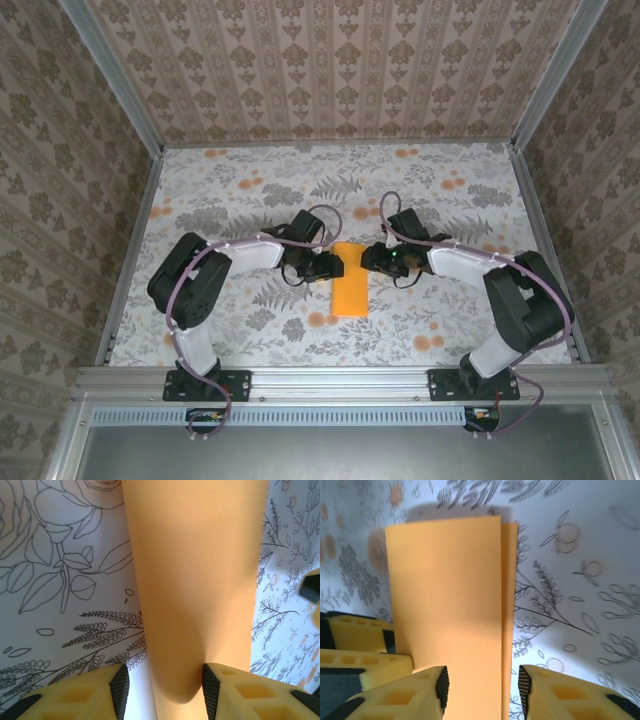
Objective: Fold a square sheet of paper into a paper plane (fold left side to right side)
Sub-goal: First fold in half a square sheet of paper at the center of the table.
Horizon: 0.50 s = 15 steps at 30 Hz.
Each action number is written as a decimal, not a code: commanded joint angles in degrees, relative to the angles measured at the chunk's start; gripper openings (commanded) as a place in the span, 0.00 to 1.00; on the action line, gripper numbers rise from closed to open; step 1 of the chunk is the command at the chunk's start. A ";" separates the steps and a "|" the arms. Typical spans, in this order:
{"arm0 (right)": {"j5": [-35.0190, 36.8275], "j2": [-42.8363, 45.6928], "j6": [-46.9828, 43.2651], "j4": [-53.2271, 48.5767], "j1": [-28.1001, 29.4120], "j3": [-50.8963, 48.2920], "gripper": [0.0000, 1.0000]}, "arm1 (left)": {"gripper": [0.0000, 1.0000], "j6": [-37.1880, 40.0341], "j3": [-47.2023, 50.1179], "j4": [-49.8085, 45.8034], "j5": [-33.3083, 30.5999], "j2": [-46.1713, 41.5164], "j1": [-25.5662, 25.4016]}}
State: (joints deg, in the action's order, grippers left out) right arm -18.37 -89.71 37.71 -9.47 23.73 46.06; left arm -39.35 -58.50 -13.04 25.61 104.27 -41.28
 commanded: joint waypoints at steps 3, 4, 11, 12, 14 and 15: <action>7.74 5.63 0.76 -2.45 -1.85 -3.14 0.57 | 0.47 2.47 -2.09 -4.00 -2.17 2.34 -1.17; 8.20 6.27 0.94 -2.44 -2.09 -3.58 0.58 | 0.47 2.53 -2.29 -4.24 -2.14 2.56 -1.33; 9.51 8.98 0.88 -2.99 -2.68 -4.50 0.63 | 0.47 3.56 -4.28 -6.67 -3.04 3.93 -1.97; 9.21 8.87 0.78 -3.06 -2.67 -4.52 0.63 | 0.47 3.57 -4.50 -7.16 -3.17 4.10 -2.05; 8.56 8.60 0.61 -2.91 -2.72 -4.40 0.63 | 0.47 3.89 -5.16 -8.34 -3.70 4.51 -2.13; 8.32 8.44 0.61 -2.85 -2.71 -4.40 0.63 | 0.47 3.87 -5.31 -8.51 -3.72 4.78 -2.13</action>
State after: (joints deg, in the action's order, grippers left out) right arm -10.70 -82.26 38.13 -10.85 21.23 42.26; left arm -37.21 -62.94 -19.18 23.22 106.32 -42.39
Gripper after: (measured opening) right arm 0.631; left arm 0.470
